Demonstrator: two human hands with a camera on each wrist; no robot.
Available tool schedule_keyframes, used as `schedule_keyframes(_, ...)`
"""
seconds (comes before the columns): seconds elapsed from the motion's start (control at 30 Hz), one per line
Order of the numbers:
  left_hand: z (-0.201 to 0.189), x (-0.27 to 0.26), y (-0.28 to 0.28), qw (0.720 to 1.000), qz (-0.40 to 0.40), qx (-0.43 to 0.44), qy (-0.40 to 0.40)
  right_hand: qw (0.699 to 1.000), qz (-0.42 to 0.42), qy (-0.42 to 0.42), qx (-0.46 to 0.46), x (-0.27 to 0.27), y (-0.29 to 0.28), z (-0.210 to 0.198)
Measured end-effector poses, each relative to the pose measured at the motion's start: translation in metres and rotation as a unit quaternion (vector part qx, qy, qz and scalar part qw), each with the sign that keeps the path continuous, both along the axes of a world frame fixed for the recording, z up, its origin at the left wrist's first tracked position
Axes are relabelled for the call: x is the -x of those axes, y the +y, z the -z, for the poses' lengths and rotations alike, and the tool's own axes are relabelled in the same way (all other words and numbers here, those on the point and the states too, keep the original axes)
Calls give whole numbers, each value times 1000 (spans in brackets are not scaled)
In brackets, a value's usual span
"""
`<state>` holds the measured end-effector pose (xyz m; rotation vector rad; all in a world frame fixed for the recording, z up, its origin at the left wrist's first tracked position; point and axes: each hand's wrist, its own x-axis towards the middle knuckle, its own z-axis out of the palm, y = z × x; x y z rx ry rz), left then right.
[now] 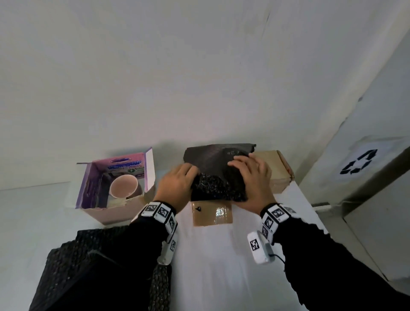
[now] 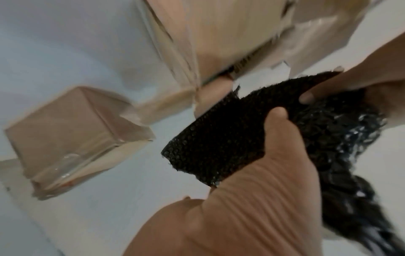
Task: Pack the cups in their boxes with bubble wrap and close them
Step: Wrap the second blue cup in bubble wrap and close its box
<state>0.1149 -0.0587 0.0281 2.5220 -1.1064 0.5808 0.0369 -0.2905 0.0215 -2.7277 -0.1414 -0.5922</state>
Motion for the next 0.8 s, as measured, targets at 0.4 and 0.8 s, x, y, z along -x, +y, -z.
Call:
schedule_keyframes(0.4, 30, -4, 1, 977, -22, -183, 109, 995, -19, 59, -80, -7, 14, 30)
schedule_keyframes(0.8, 48, -12, 0, 974, 48, -218, 46, 980, -57, 138, 132, -29, 19, 27)
